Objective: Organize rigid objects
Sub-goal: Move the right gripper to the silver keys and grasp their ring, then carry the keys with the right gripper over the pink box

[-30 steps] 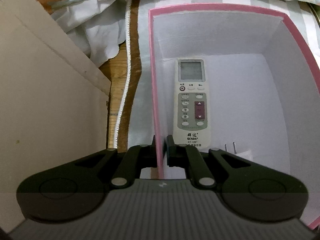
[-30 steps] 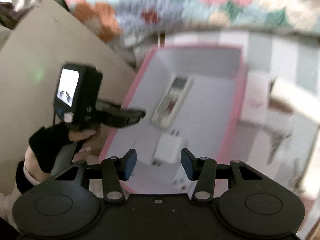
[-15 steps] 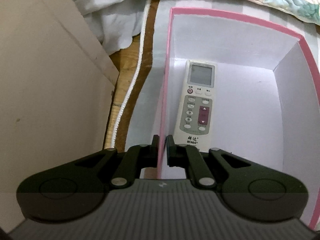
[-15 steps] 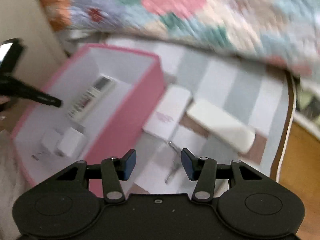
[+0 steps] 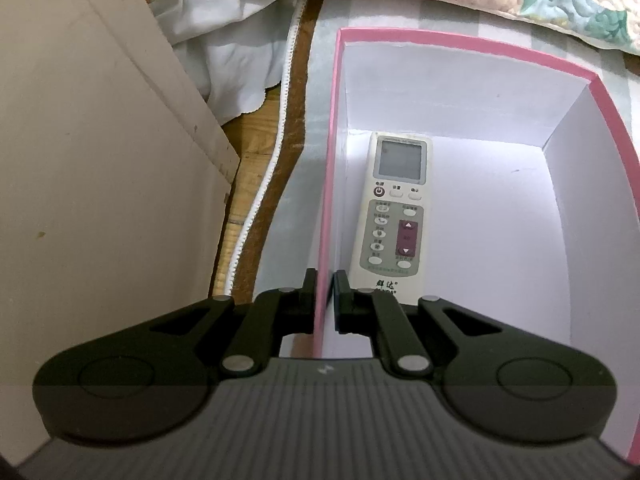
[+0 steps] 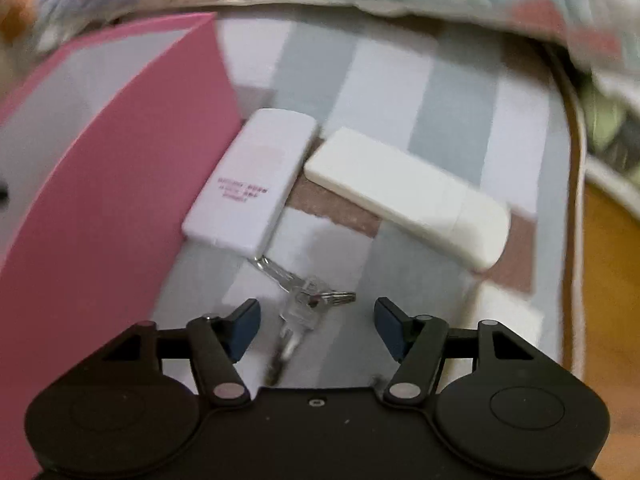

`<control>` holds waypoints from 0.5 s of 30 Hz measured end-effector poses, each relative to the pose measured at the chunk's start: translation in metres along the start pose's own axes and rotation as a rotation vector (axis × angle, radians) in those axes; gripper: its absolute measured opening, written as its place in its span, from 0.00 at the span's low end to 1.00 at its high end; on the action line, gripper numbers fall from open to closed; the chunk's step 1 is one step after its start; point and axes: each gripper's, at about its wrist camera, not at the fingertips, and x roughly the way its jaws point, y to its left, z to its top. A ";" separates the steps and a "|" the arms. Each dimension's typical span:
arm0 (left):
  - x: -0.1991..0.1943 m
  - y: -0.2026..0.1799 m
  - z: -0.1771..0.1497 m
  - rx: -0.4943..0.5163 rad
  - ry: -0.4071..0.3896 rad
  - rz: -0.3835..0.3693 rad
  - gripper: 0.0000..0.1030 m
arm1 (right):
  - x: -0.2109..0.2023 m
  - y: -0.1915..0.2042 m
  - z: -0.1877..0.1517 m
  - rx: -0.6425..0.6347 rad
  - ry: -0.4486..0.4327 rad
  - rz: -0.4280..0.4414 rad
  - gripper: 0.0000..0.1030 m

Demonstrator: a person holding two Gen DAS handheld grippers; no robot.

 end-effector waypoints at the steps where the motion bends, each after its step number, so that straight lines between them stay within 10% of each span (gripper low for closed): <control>1: 0.000 0.001 0.000 0.001 -0.001 -0.004 0.06 | 0.001 0.001 0.001 -0.007 -0.003 -0.019 0.59; 5: -0.002 0.003 -0.002 0.003 -0.007 -0.020 0.06 | -0.004 0.003 0.005 0.047 -0.009 0.001 0.29; 15: -0.002 0.003 -0.003 0.013 -0.022 -0.027 0.06 | -0.046 0.003 -0.005 0.210 -0.094 0.102 0.28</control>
